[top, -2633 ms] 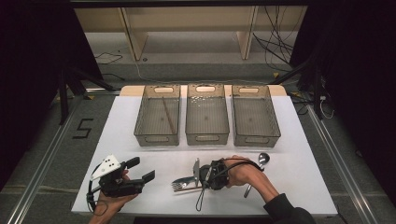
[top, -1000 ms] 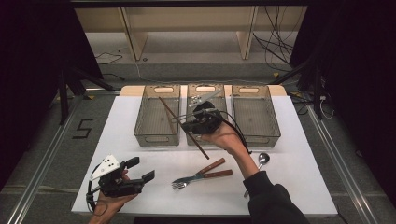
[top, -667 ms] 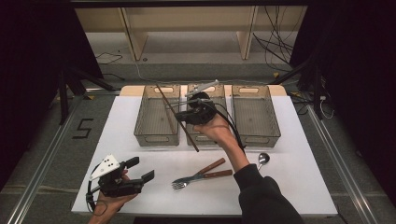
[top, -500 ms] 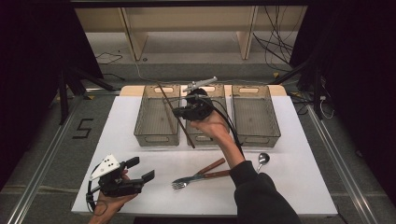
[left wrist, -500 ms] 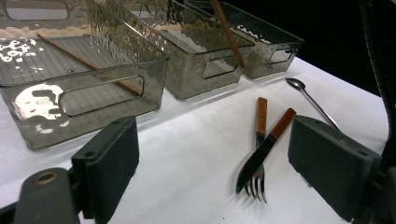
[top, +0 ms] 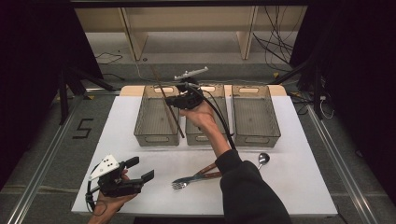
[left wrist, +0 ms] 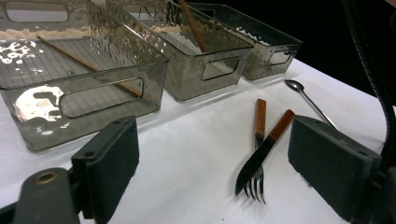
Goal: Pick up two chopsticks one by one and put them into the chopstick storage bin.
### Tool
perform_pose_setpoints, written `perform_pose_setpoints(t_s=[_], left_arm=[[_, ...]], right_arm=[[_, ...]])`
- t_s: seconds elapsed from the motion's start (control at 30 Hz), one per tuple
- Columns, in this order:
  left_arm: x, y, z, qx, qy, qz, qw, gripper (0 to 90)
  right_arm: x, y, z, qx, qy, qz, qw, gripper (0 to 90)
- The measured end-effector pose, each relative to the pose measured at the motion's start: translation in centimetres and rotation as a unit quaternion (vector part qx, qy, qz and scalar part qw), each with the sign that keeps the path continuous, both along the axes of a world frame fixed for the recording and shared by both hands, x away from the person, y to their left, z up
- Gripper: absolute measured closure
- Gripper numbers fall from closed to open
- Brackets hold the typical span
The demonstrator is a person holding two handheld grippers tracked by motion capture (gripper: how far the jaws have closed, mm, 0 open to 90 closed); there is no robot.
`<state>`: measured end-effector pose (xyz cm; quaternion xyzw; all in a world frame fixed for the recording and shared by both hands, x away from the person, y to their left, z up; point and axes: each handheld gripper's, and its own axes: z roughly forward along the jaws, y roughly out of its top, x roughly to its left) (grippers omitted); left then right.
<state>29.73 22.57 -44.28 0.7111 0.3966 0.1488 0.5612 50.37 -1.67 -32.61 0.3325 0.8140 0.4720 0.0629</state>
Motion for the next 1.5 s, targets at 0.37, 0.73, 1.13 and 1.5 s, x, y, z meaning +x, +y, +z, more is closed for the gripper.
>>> perform_pose_setpoints(t_s=[0.37, 0.73, 1.13, 1.5], left_arm=[[0.0, 0.1, 0.0, -0.001, -0.001, 0.0, 1.0, 16.0], [0.0, 0.1, 0.1, -0.002, 0.001, -0.002, 1.0, 15.9], [0.0, 0.1, 0.1, -0.004, -0.001, -0.003, 1.0, 16.0], [0.0, 0.1, 0.1, -0.004, -0.001, -0.004, 1.0, 15.9]], right_arm=[[1.4, 1.1, -0.3, 0.009, 0.01, -0.027, 0.9996, 85.1], [2.5, 2.1, -0.5, 0.019, 0.008, -0.046, 0.9987, 85.2], [3.1, 3.0, -1.9, 0.017, 0.014, -0.063, 0.9978, 85.1], [3.2, 3.3, -2.9, 0.004, 0.021, -0.07, 0.9973, 85.1]])
